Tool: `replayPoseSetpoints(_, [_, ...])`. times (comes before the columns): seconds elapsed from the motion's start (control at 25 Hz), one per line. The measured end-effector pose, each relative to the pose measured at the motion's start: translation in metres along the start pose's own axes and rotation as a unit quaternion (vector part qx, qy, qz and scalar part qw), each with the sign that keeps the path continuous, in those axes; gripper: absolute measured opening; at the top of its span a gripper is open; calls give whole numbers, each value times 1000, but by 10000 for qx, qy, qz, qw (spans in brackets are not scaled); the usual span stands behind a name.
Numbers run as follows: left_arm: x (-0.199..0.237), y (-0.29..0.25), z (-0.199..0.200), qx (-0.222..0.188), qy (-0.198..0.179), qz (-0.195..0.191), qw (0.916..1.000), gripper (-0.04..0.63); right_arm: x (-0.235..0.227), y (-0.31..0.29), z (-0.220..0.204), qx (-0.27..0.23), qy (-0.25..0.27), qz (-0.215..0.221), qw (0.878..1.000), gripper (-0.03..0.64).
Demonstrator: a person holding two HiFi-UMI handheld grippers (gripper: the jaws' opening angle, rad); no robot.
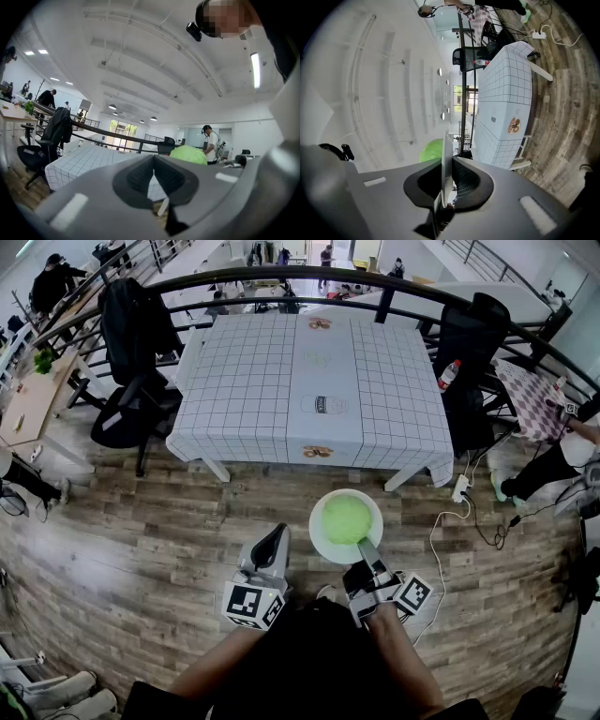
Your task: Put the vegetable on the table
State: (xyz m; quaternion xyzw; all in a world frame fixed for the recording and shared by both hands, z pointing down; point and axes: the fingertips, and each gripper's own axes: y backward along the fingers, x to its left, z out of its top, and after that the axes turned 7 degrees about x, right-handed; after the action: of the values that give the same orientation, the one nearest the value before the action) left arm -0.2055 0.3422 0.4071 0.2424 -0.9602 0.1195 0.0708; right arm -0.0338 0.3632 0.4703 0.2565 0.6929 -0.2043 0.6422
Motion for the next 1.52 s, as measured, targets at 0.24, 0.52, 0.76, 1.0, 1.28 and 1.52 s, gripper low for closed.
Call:
replayPoseSetpoints(0.24, [2, 2, -17, -67, -51, -41, 10000, 8, -18, 4, -5, -49, 61, 36, 10000, 23])
replayPoseSetpoints(0.52, [-68, 19, -5, 118, -132, 139, 9997, 8, 11, 63, 21, -70, -198, 159, 9997, 21])
replayPoseSetpoints(0.76, [-74, 19, 21, 165, -109, 144, 9997, 8, 31, 60, 29, -37, -264, 124, 9996, 25])
replayPoseSetpoints(1.0, [-21, -1, -6, 103, -50, 80, 9999, 8, -14, 19, 20, -84, -244, 33, 9997, 25])
replayPoseSetpoints(1.28, [-25, -11, -20, 68, -27, 171, 9998, 8, -29, 26, 30, 53, -143, 32, 9999, 25])
replayPoseSetpoints(1.52, [-52, -15, -26, 50, 113, 323, 9994, 8, -37, 57, 35, 255, -176, -49, 9995, 25])
